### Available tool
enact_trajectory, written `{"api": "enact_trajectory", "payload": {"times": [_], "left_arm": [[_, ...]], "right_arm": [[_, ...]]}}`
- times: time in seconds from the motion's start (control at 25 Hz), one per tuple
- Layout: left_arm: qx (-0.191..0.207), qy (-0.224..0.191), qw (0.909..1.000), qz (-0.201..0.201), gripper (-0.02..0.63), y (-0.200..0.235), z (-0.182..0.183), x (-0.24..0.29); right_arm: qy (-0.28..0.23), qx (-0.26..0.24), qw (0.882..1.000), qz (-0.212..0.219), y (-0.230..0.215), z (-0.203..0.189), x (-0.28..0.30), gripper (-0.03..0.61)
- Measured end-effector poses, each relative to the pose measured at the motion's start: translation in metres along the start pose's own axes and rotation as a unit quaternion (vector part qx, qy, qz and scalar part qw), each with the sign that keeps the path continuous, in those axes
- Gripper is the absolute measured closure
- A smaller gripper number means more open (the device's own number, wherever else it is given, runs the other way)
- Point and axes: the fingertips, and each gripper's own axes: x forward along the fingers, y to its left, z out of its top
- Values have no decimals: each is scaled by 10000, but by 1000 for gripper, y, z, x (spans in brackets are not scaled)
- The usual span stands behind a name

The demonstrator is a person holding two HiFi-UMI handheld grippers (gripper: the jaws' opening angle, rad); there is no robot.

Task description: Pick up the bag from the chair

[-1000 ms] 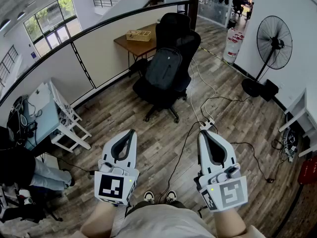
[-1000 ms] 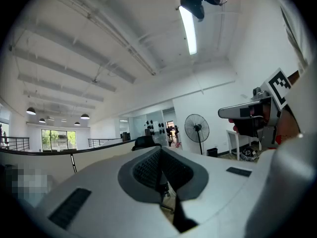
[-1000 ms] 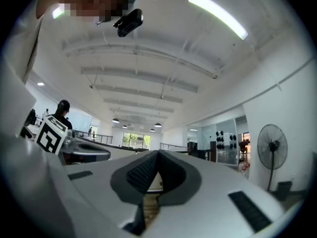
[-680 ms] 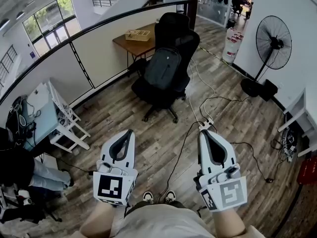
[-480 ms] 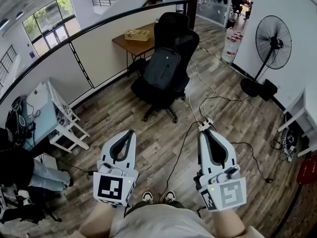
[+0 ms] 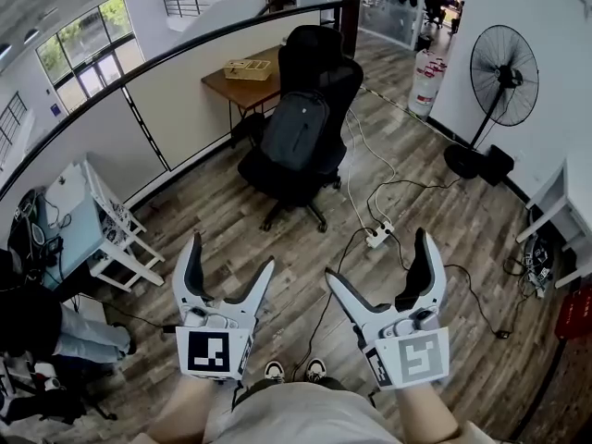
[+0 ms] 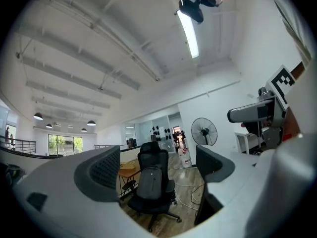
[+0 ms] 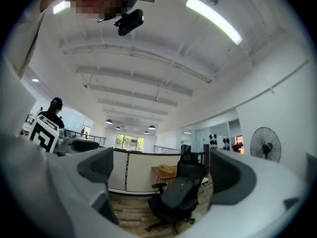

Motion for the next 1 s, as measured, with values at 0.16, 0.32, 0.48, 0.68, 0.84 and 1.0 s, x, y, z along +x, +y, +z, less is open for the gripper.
{"api": "enact_trajectory", "payload": {"times": [0.16,0.32,0.48,0.68,0.84,1.0], "left_arm": [[113,53,9999,-46,160,-14,-1,4],[164,110,9998,31,160,-24,-6,8],[237,105,9995,199,160,-31,-2,14],[198,32,9993,308,160,-29,0,20],[205,44,9991,369,160,-20,-7,30],[215,66,9991,349,160,-8,-17,48]], "right_arm": [[56,79,10000,7,-12,-8,-2,-21],[82,248,9996,44,-29,-17,-4,-21],[12,316,9995,47,-45,-17,-4,-21],[-5,284,9996,74,-54,-18,1,-21],[19,290,9995,122,-53,-26,14,-21],[81,276,9995,142,-54,-39,37,-21]]}}
